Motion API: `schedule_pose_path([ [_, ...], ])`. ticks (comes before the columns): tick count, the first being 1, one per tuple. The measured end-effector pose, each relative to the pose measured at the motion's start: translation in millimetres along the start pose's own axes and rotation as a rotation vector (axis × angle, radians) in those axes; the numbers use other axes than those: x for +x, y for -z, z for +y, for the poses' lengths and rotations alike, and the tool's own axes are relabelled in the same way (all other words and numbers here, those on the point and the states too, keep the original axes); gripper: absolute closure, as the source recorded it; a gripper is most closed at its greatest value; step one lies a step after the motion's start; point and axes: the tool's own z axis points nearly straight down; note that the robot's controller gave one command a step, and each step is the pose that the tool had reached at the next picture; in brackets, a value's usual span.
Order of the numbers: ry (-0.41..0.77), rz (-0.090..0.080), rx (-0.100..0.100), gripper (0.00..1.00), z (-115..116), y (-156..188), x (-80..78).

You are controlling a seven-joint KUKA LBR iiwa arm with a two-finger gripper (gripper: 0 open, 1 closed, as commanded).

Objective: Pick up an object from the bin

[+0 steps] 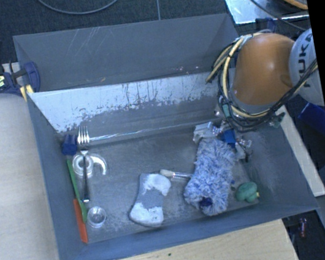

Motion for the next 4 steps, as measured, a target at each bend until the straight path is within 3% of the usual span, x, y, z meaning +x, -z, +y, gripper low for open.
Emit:
schedule_pose_path([
  [1, -0.028, 0.003, -0.010, 1.00, 27.9, 1.2, -16.4],
  [4, -0.030, -0.001, -0.005, 1.00, 26.8, 26.9, -16.8],
])
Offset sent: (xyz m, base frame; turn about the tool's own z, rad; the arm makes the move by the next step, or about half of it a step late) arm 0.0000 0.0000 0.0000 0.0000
